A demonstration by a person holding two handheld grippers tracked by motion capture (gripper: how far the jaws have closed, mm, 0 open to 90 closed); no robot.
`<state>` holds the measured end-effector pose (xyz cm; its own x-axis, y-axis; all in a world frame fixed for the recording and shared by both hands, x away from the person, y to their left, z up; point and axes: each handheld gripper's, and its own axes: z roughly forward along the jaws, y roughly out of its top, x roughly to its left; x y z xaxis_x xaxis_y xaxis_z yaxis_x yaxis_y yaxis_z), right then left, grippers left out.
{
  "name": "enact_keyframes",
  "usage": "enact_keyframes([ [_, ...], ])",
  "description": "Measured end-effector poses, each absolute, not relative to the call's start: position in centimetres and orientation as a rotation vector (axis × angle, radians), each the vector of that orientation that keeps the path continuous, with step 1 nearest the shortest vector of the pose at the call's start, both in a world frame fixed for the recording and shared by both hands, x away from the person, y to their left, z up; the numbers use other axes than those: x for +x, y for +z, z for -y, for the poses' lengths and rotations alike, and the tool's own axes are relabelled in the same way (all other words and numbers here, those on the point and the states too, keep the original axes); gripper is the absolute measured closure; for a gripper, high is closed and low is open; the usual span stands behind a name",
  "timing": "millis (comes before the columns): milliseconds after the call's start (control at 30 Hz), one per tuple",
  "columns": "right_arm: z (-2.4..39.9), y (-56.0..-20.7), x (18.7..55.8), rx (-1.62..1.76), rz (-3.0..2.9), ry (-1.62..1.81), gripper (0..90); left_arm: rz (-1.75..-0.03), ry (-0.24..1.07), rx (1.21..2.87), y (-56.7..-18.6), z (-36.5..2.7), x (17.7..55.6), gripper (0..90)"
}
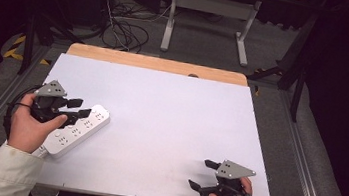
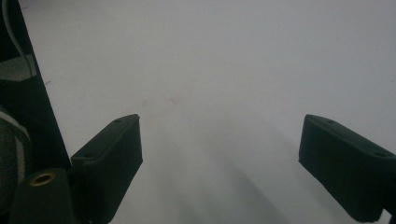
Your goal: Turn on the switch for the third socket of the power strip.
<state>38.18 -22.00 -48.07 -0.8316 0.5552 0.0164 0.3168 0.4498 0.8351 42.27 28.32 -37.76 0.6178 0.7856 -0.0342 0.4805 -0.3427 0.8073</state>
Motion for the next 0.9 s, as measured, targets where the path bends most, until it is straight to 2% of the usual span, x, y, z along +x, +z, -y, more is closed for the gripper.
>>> enact_keyframes([
  [200, 22.1, -48.1, 38.2, 0.754, -2.448, 1.303, 13.2, -0.905, 0.485, 1.988, -37.3, -28.0, 40.6, 35.7],
  [467, 22.2, -48.0, 38.2, 0.772, -2.438, 1.303, 13.1, -0.810, 0.481, 1.900, -37.2, -27.8, 38.1, 19.7],
  [600, 22.3, -48.0, 38.2, 0.777, -2.440, 1.290, 13.0, -0.778, 0.480, 1.868, -38.0, -27.8, 36.8, 19.7],
  [900, 22.3, -48.0, 38.1, 0.778, -2.445, 1.303, 13.0, -0.735, 0.472, 1.926, -40.7, -27.6, 35.1, 15.4],
])
